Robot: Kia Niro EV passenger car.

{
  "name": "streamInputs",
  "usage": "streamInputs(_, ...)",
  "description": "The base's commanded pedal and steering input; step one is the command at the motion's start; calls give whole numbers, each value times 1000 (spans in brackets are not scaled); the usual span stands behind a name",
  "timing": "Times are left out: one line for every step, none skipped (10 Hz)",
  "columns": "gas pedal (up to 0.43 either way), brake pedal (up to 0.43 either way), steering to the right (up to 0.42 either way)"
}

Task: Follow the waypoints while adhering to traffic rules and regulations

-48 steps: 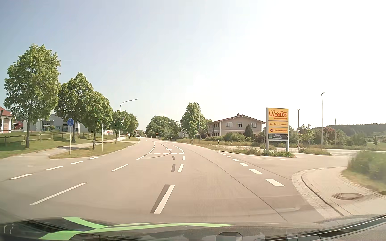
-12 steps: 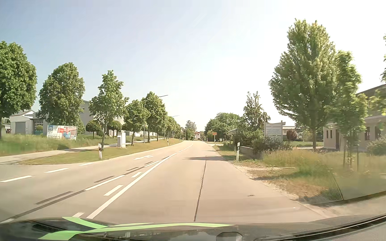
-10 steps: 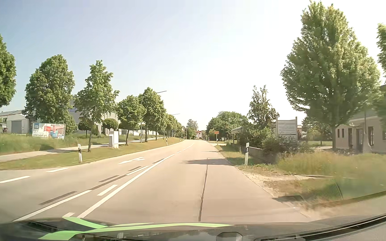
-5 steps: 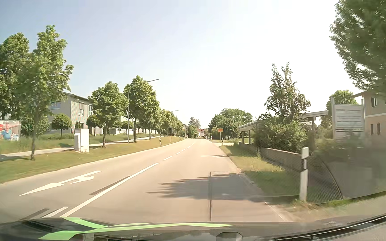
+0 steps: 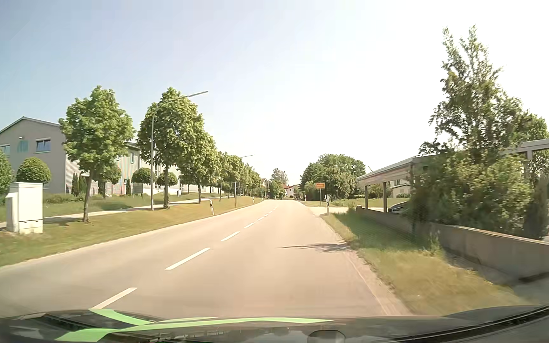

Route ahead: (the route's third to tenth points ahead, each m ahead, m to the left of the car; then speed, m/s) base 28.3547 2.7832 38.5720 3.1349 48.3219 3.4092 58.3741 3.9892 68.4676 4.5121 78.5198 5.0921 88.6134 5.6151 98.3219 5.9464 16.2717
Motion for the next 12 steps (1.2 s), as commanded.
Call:
streamInputs(150, 0, -14)
streamInputs(157, 0, -10)
streamInputs(157, 0, -4)
streamInputs(157, 0, -4)
streamInputs(157, 0, -3)
streamInputs(150, 0, -3)
streamInputs(87, 0, -3)
streamInputs(87, 0, -3)
streamInputs(87, 0, -3)
streamInputs(98, 0, -3)
streamInputs(110, 0, -3)
streamInputs(118, 0, -3)
